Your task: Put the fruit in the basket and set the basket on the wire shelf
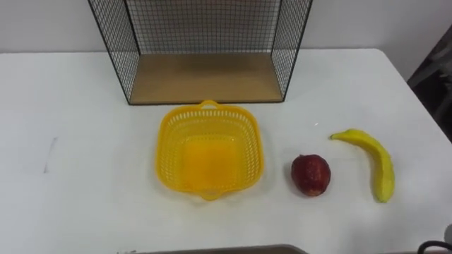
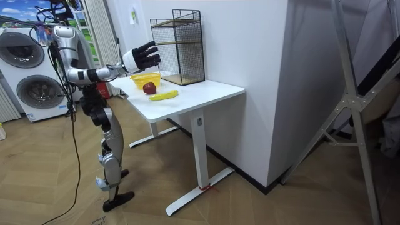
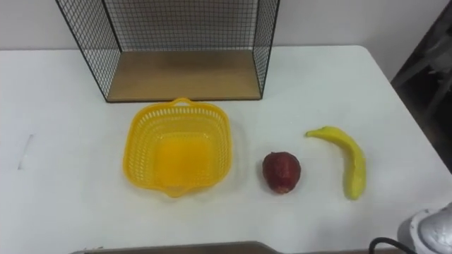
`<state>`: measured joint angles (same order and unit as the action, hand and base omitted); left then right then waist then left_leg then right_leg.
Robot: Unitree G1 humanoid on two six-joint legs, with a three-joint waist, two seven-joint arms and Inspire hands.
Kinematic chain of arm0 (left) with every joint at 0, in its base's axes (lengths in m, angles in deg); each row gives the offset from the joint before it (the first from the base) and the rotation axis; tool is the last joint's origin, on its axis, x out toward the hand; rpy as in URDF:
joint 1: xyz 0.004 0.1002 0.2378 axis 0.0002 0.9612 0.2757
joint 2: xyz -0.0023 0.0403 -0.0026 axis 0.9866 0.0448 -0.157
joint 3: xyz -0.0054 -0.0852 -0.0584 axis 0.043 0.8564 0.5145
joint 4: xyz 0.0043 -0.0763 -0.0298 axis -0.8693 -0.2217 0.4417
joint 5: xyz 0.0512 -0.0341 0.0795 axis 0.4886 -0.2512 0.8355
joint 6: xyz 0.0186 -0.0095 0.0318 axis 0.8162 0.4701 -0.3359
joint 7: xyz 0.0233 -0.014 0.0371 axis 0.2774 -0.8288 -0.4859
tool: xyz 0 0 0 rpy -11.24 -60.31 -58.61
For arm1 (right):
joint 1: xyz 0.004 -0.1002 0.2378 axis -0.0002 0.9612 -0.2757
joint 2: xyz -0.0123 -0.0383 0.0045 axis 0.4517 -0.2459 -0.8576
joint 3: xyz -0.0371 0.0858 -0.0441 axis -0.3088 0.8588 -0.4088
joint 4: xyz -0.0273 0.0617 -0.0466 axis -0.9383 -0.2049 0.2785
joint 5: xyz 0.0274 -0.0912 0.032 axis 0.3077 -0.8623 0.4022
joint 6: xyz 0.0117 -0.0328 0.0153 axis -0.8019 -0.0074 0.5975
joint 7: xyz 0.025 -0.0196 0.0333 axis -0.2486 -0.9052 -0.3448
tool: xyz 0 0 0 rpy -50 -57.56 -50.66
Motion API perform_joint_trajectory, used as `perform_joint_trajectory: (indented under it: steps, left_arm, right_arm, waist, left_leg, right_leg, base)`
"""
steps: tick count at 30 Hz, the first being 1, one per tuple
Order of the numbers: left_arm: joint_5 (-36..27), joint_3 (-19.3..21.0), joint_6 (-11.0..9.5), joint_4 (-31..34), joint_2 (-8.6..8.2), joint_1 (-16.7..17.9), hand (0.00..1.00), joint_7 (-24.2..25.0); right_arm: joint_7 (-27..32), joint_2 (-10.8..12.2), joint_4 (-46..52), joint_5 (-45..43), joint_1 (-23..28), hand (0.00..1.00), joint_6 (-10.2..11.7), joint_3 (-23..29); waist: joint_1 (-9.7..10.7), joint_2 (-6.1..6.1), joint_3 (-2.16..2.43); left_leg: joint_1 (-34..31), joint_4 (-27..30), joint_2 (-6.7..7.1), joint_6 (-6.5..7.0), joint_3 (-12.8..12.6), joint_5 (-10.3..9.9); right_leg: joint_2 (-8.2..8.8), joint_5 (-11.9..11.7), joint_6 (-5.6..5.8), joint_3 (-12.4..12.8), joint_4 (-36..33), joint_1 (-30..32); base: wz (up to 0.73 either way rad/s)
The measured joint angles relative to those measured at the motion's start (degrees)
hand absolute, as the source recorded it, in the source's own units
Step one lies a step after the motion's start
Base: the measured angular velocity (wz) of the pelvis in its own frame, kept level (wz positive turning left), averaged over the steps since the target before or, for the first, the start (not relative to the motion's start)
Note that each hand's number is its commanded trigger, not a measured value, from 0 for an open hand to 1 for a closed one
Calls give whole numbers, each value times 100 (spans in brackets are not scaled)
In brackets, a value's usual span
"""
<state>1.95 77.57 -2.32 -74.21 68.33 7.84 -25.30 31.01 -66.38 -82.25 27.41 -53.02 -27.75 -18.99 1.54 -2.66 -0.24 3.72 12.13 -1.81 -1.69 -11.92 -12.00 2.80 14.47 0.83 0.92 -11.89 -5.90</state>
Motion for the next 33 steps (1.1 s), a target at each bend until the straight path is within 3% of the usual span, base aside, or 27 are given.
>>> perform_joint_trajectory:
  steps: [7,8,9,14,20,24,33]
  left_arm:
    - [40,-63,-5,-131,-1,-43,0,78]
    - [39,-125,4,-146,0,-49,0,79]
    - [39,-189,3,-152,-12,-66,0,95]
    - [43,-273,2,-190,-88,-118,0,129]
    - [42,-276,5,-187,-130,-139,0,142]
    - [46,-274,6,-185,-120,-124,0,210]
    - [105,-274,6,-210,-102,-118,0,249]
  right_arm:
    - [-869,-9,21,-31,-8,0,33,-726]
    - [-981,-10,21,-29,-8,0,33,-867]
    - [-1133,-10,19,-28,0,0,31,-977]
    - [-1700,-8,-8,-216,3,0,31,-1367]
    - [-2286,-5,-215,-274,21,0,22,-1549]
    - [-2490,-5,-214,-293,119,0,22,-1587]
    - [-2669,78,-325,-514,477,0,11,-1590]
  waist:
    - [-94,39,-3]
    - [-133,56,-11]
    - [-167,68,-51]
    - [-202,103,-52]
    - [-181,138,-28]
    - [-184,177,30]
    - [-146,108,34]
  left_leg:
    - [21,-30,-3,1,44,1]
    - [41,-31,-4,1,46,1]
    - [99,-35,-5,2,44,1]
    - [121,-35,-8,1,57,1]
    - [59,-25,-8,10,123,6]
    - [59,-24,-8,11,124,7]
    - [153,-25,-15,11,124,7]
  right_leg:
    - [-1,-5,-5,-48,-3,-17]
    - [-1,-12,-2,-60,2,-44]
    - [0,-24,2,-66,23,-104]
    - [2,-25,3,-116,18,-133]
    - [8,-27,1,-252,27,-130]
    - [8,-27,1,-278,31,-133]
    - [20,-30,2,-425,21,-223]
  base:
    - [2]
    - [0]
    - [0]
    - [0]
    - [8]
    - [0]
    - [0]
